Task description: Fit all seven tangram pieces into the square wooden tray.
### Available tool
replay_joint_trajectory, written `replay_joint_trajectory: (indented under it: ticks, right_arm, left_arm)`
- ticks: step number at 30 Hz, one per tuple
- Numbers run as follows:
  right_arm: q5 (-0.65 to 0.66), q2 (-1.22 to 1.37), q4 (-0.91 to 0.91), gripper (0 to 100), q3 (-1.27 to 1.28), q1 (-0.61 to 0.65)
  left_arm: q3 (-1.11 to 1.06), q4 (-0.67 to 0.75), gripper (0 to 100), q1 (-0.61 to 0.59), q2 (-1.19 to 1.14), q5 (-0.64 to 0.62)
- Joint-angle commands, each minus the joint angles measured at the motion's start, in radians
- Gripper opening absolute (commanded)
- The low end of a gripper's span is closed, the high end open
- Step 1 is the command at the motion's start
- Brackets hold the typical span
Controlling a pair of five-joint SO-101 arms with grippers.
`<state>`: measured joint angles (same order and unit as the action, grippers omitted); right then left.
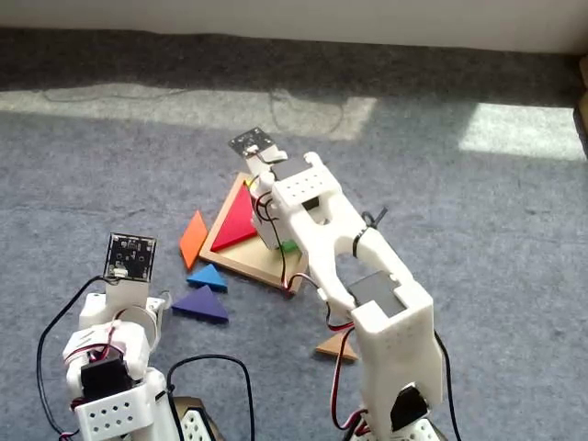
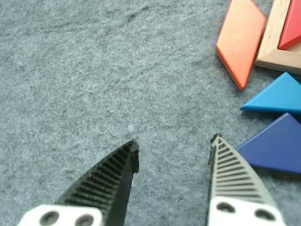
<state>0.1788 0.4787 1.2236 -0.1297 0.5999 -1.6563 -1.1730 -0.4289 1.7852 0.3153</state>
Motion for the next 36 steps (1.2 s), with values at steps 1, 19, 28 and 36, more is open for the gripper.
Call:
replay_joint_trajectory:
  ticks: [1, 19, 28, 36]
  right_arm:
    - [0.005, -0.033, 0.021, 19.6, -0.065, -0.012]
    - [-0.109, 0.077, 0.171, 30.3, -0.271, 0.041]
    - [-0.107, 0.022, 0.239, 30.3, -0.280, 0.041]
    - [-0.107, 0.013, 0.197, 20.3, -0.282, 0.041]
  left_arm:
    - [0.004, 0.015, 25, -0.013, 0.035, -0.002]
    - [0.004, 0.017, 25, -0.013, 0.035, -0.002]
    - [0.004, 0.015, 25, -0.013, 0.035, -0.002]
    - [0.004, 0.015, 25, -0.013, 0.035, -0.002]
